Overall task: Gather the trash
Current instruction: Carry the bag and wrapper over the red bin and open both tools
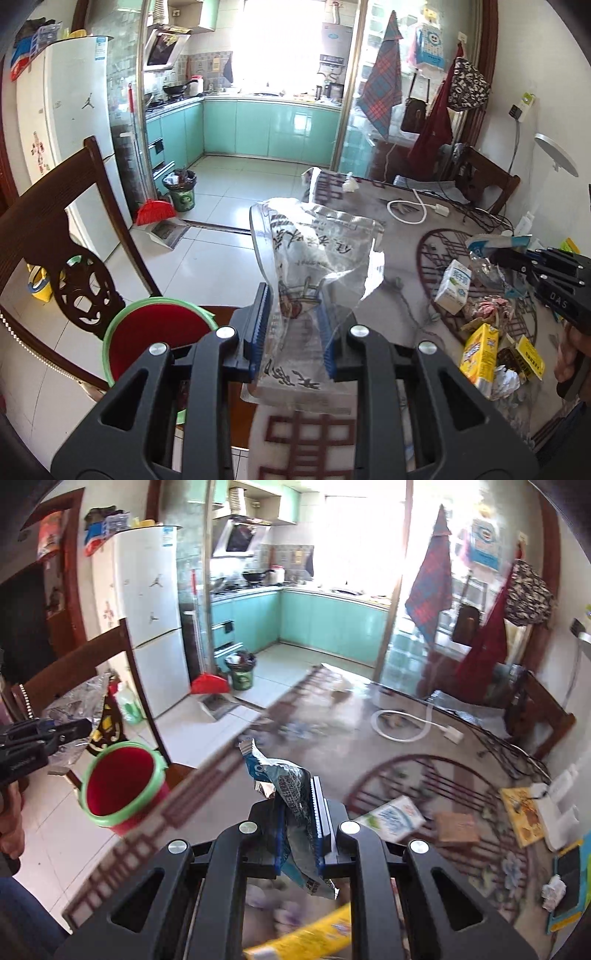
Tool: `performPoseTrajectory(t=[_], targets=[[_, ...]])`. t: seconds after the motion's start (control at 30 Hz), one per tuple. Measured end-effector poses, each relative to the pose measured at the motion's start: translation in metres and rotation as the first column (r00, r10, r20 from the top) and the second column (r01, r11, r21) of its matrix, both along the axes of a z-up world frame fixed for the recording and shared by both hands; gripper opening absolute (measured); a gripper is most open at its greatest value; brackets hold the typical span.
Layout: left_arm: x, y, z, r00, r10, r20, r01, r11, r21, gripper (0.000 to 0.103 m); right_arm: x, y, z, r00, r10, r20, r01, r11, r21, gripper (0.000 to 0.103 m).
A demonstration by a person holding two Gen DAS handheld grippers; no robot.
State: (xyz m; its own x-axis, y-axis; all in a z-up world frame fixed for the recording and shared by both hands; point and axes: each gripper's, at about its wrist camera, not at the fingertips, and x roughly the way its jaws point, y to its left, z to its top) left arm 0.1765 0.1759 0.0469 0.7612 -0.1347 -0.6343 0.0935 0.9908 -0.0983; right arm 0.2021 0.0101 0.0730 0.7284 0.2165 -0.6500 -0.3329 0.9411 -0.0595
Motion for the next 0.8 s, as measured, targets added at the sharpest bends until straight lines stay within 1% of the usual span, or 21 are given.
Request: performPoseTrajectory(t=[0.13,0.23,0.37,0.47,0.53,0.57,0.6,0.67,0.73,0.8], targets=[[0.002,0.044,-0.015,0.996,0.08,-0.031,-0.079,0.996,0.033,0.024,0.006,0.056,-0.009,0.997,0.074,-0.021,-0.074,0.997,0.017,0.012],[0.006,0.076,-0.03,0.988,0.143,-0.062,-0.14,0.989,0.053,0.025,0.009,0.092,-0.014,0.992,0.122,-0.032,-0.121,0.992,0.028,0.012],[0.011,0.117,-0.056,0.969,0.216,-0.119,-0.209,0.976,0.066,0.026,0.013,0.136,-0.019,0.984,0.171,-0.045,-0.17,0.985,0.032,0.012],[0.019,0.142,-0.081,0.949,0.258,-0.179,-0.249,0.966,0.071,0.027,0.016,0.162,-0.025,0.979,0.195,-0.057,-0.193,0.981,0.033,0.012],[0.024,0.156,-0.097,0.935,0.278,-0.218,-0.271,0.961,0.063,0.029,0.02,0.175,-0.029,0.976,0.206,-0.066,-0.205,0.978,0.034,0.012],[0.026,0.163,-0.105,0.928,0.28,-0.245,-0.281,0.959,0.033,0.031,0.022,0.181,-0.031,0.975,0.212,-0.071,-0.21,0.977,0.034,0.012],[0.029,0.169,-0.112,0.922,0.281,-0.267,-0.29,0.957,0.008,0.034,0.023,0.187,-0.033,0.974,0.215,-0.074,-0.214,0.976,0.031,0.012],[0.034,0.176,-0.123,0.913,0.282,-0.295,-0.295,0.955,-0.002,0.039,0.027,0.194,-0.038,0.972,0.22,-0.086,-0.218,0.975,0.033,0.012],[0.038,0.179,-0.129,0.91,0.281,-0.305,-0.3,0.954,-0.019,0.045,0.029,0.202,-0.045,0.97,0.223,-0.095,-0.221,0.975,0.031,0.012],[0.039,0.182,-0.128,0.908,0.293,-0.3,-0.315,0.949,-0.026,0.051,0.032,0.209,-0.052,0.969,0.225,-0.107,-0.223,0.974,0.029,0.012]])
